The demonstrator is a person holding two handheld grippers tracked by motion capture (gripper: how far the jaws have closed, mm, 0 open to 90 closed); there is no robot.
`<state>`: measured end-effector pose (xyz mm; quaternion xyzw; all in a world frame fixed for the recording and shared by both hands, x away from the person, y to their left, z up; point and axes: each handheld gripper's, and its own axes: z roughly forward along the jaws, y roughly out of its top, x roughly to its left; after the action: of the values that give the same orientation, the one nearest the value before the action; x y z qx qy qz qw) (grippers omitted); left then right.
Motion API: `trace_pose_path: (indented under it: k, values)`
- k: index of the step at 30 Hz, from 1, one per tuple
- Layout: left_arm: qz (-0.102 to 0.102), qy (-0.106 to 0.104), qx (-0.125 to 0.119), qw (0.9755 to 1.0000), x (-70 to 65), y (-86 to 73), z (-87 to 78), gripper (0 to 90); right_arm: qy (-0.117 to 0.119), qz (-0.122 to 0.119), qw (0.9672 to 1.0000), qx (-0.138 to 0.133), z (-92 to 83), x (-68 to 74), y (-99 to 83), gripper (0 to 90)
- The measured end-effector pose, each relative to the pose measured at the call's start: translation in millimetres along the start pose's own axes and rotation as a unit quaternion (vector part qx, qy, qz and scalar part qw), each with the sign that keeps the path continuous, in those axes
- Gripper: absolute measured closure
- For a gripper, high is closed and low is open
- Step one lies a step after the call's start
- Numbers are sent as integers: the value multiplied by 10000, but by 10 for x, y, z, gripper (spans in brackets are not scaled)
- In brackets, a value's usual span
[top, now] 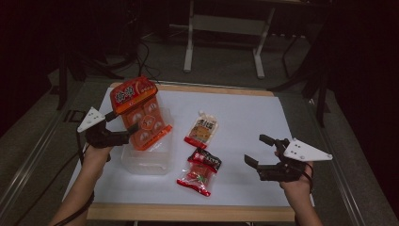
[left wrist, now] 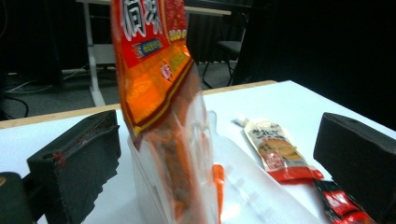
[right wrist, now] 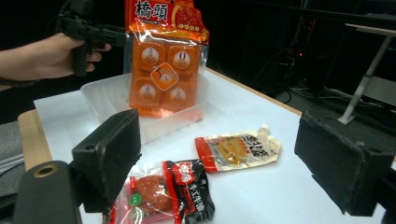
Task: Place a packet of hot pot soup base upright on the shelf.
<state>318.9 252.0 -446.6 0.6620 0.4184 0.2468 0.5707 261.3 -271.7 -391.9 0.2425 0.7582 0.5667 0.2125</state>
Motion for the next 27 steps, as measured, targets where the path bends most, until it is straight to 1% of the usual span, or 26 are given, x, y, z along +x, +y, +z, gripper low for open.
trace_pose_path:
  k: [1,3,5,8,9,10,11,12,14,16,18,20,21,23,25,26,27]
  values:
    - [3,-5,-9,10000,-9,1,-9,12,-37,-29,10000,25,12,2,-5,154]
    - [56,-3,-6,10000,-30,4,-42,12,-37,-31,10000,37,19,4,-8,154]
    - [-29,-44,-43,10000,-51,9,-94,12,-43,-41,10000,44,29,6,-12,154]
    - [-41,-41,-88,9999,-84,8,-138,12,-36,-33,10000,56,38,11,-20,154]
    - [20,-133,-71,9999,-139,4,-194,12,-21,-37,10000,55,43,11,-24,154]
    - [23,-195,-86,9998,-170,2,-223,12,-23,-25,9999,109,62,15,-41,154]
    - [63,-228,-95,9997,-205,2,-249,12,-55,-40,9999,136,73,12,-49,154]
    - [136,-256,-94,9995,-244,6,-275,12,-19,-21,9999,159,82,9,-57,154]
    - [277,-226,-98,9993,-330,19,-325,12,10,-14,9999,171,102,-2,-68,155]
    - [367,-269,-105,9989,-396,30,-372,12,28,-23,9998,213,133,-5,-75,155]
    - [405,-327,-139,9985,-475,34,-423,12,64,-25,9997,222,156,0,-82,172]
    - [426,-461,-147,9979,-573,24,-474,12,147,-17,9996,260,179,5,-90,175]
    - [427,-535,-195,9975,-620,14,-500,12,105,-91,9996,262,189,9,-95,175]
    - [464,-657,-206,9965,-716,-6,-537,12,93,-200,9993,299,211,11,-100,172]
    - [501,-764,-227,9956,-810,-30,-573,12,83,-201,9994,286,231,14,-106,138]
    - [501,-764,-227,9956,-810,-30,-573,12,83,-201,9994,286,231,14,-106,138]
    - [526,-906,-251,9942,-900,-64,-603,13,-68,-204,9995,221,258,21,-119,116]
